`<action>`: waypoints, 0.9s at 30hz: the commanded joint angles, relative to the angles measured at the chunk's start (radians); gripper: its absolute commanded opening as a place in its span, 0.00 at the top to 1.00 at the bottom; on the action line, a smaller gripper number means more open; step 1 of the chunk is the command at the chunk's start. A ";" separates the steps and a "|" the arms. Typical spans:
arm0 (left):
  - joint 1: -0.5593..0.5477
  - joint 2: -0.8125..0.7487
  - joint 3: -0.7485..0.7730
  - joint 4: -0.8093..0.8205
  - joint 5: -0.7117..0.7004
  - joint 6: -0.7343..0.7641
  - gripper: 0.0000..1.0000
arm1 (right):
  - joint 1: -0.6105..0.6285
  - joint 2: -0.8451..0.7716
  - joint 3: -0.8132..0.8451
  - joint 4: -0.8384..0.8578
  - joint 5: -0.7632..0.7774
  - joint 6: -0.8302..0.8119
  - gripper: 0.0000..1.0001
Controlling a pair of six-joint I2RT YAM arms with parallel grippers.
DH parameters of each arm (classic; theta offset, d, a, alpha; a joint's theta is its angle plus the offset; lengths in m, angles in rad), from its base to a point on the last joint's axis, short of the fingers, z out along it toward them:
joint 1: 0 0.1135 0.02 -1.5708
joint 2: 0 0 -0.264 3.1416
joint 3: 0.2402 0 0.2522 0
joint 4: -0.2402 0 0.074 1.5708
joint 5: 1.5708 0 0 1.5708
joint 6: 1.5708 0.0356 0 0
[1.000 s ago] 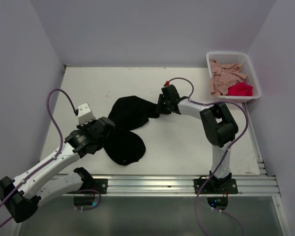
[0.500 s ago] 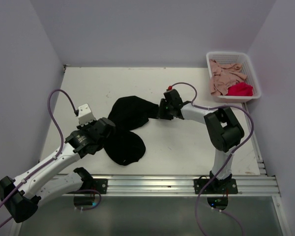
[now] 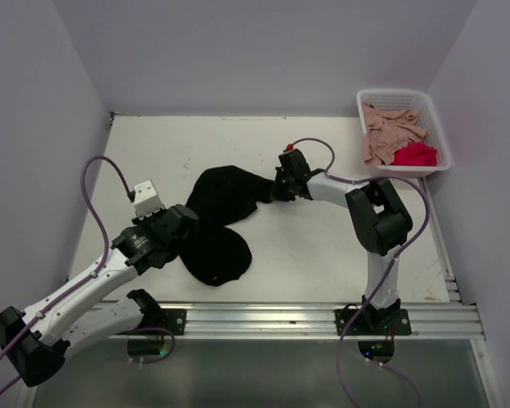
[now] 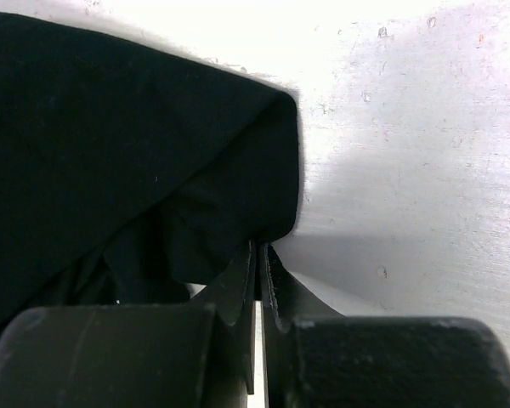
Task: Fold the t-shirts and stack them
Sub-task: Flatten out the tshirt
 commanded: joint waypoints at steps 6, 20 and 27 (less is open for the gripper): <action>0.004 -0.014 -0.042 0.117 0.029 0.087 0.85 | 0.005 -0.271 0.031 -0.254 0.266 -0.155 1.00; 0.003 0.124 -0.178 0.666 0.581 0.494 0.83 | 0.005 -0.636 0.255 -0.480 0.648 -0.383 1.00; -0.024 0.238 -0.183 0.777 0.709 0.544 0.59 | 0.005 -0.640 0.232 -0.488 0.630 -0.383 1.00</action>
